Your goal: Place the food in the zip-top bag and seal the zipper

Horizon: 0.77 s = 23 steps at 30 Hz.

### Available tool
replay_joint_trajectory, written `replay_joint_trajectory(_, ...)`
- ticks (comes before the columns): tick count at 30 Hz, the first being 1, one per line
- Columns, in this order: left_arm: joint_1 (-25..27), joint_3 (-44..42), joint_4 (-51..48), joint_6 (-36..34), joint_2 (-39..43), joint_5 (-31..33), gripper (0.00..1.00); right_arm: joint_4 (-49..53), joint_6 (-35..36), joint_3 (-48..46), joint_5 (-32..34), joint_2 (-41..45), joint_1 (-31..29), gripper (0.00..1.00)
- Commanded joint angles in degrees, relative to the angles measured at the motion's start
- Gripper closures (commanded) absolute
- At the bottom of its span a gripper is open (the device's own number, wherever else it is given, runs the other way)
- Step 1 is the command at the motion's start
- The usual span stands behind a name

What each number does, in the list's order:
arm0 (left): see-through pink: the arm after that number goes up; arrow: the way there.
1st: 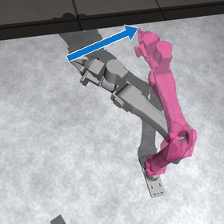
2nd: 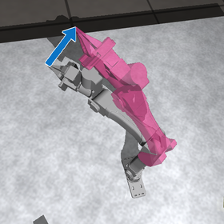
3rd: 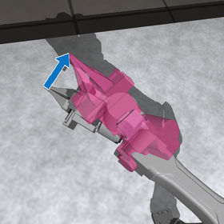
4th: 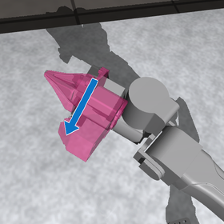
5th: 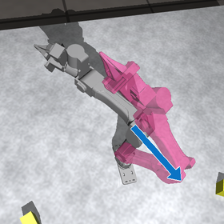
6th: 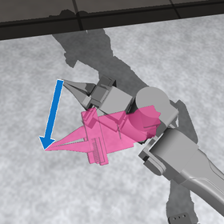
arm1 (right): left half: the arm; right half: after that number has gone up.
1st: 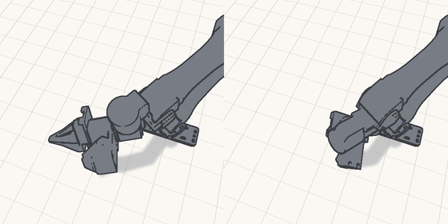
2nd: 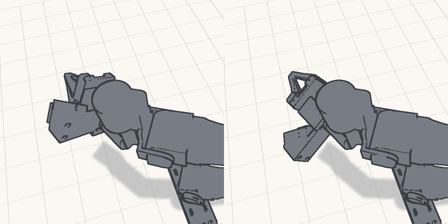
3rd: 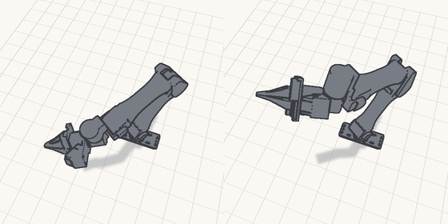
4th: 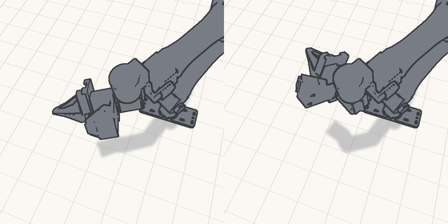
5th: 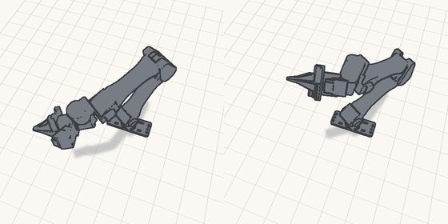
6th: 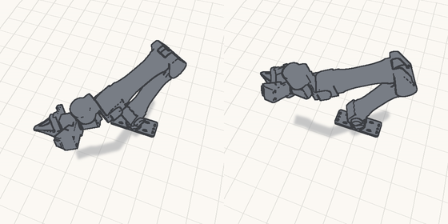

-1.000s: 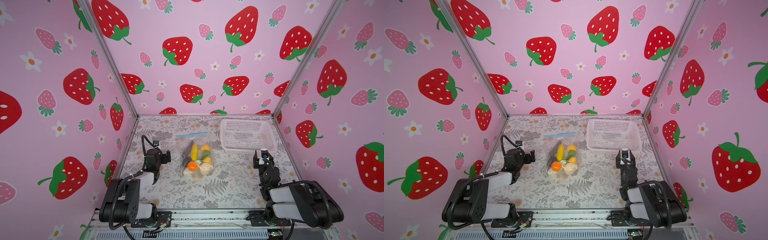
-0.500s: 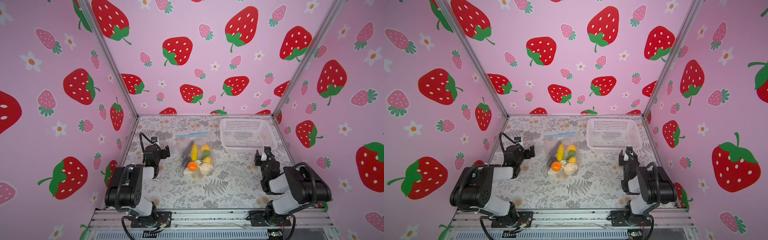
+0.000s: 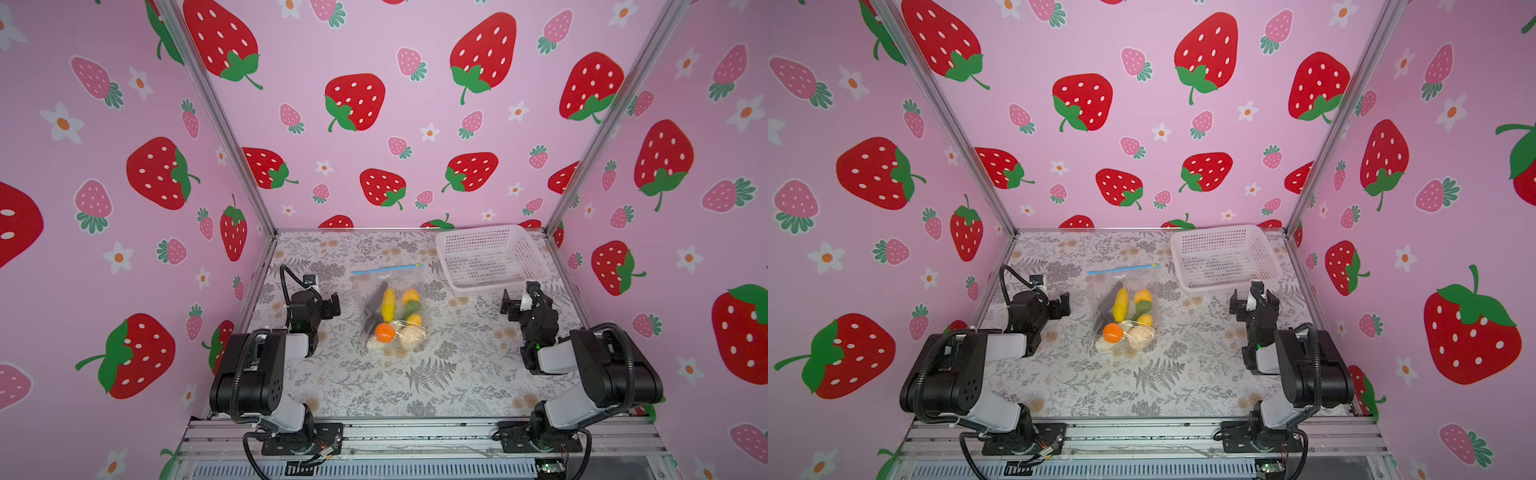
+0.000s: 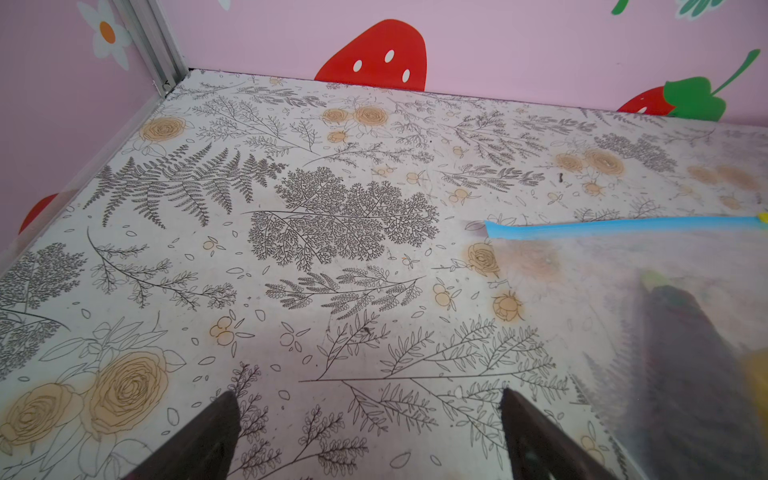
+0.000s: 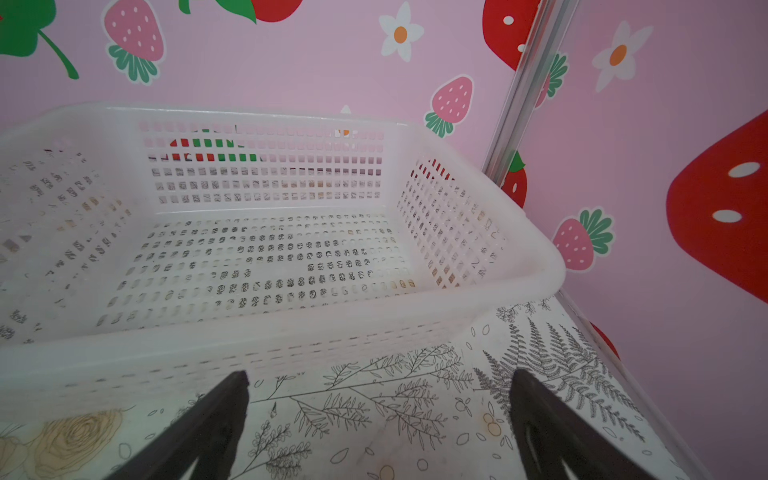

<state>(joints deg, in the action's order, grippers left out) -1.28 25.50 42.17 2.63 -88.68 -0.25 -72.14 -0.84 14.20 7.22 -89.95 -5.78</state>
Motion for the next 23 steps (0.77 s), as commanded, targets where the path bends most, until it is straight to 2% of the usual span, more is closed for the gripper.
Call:
replay_joint_trajectory(1,-0.1,1.3,0.6,-0.7,-0.4,-0.5,0.01,0.5,0.0,1.3,0.2,-0.2,-0.3,0.01)
replay_joint_trajectory(23,-0.1,0.6,1.3,-0.2,0.0,0.5,0.01,1.0,1.0,1.6,-6.3,-0.4,0.7,0.01)
